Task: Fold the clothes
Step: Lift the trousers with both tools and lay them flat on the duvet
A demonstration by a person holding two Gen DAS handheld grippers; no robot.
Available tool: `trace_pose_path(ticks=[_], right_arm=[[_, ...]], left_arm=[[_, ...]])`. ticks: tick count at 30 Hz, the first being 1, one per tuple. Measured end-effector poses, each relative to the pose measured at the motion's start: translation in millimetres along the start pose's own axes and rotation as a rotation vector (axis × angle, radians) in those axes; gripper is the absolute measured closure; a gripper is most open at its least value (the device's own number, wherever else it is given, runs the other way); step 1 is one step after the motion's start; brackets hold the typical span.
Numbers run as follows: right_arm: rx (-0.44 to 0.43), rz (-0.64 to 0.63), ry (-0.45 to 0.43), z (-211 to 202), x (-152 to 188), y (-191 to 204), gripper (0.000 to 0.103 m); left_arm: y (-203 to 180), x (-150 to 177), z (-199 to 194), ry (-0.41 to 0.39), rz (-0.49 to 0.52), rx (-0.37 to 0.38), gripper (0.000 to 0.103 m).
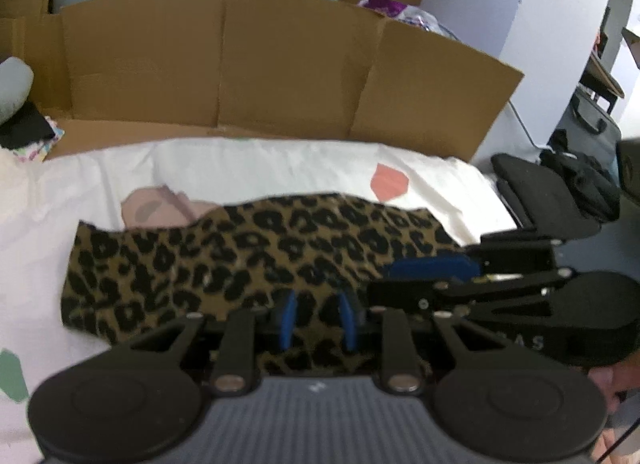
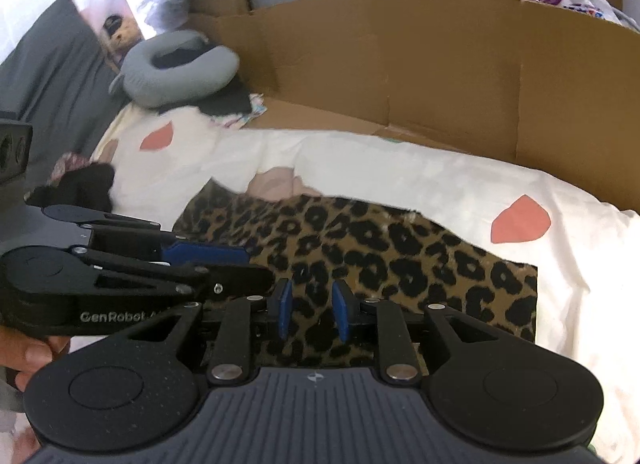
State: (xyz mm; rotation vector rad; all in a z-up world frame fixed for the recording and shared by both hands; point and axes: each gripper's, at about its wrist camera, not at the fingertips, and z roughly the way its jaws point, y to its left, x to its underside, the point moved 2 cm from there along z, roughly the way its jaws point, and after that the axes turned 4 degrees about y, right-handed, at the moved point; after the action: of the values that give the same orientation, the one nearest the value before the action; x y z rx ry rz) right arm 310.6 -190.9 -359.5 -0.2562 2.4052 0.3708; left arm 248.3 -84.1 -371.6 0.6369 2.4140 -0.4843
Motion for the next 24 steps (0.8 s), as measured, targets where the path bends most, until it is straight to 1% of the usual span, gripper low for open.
trace_pose_path(ticks=[6,11,15,17,20,24], right_arm=[[0.020,0.000,0.030,3,14,-5,0.074],[0.084,-0.009,0.063,11,26,-18,0.074],[0.116,0.010,0.063,7,35,-35,0.074],[0.134,0.008,0.056,1,40,-43,0.074],[0.176,-0.031,0.040,-12,51,-51,0.074],[0.174,-0.019,0.013,-30,58,-58,0.074]], left_arm=[[-5,12,15,0.031,0.021,0.007,0.074],[9,17,25,0.051,0.024,-0.029,0.074],[16,20,20,0.061,0.032,-0.058,0.075],[20,22,14,0.064,0.012,-0.070,0.075],[23,24,3,0.056,-0.023,-0.068,0.075],[14,27,-7,0.040,-0.012,-0.052,0.074]])
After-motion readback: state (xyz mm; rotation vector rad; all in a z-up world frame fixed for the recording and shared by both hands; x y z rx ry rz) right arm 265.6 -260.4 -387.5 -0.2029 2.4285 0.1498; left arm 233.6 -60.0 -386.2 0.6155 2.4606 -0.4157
